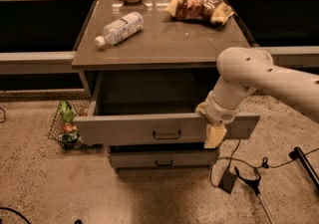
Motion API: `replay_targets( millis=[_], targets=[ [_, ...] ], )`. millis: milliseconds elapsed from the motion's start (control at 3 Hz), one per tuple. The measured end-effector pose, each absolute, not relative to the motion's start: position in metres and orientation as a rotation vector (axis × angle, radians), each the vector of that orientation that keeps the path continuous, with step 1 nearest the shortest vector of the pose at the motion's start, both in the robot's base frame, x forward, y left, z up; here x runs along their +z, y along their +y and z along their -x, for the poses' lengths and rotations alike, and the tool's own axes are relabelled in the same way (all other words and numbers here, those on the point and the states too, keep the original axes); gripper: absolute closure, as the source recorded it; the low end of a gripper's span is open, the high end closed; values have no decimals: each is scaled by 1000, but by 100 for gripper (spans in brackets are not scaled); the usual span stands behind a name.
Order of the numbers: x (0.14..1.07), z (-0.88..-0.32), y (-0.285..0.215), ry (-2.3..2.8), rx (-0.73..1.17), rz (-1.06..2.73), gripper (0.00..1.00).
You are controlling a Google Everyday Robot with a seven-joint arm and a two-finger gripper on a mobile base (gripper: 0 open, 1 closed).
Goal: Open top drawer
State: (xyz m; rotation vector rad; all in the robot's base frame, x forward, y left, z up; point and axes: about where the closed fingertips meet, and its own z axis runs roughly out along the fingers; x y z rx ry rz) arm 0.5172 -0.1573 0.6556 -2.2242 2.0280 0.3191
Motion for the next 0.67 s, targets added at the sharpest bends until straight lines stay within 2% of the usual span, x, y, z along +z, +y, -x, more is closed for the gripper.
replay_targets(
  millis=[667],
  targets=[
    [668, -495, -157, 2056, 327, 2216, 87]
  ],
)
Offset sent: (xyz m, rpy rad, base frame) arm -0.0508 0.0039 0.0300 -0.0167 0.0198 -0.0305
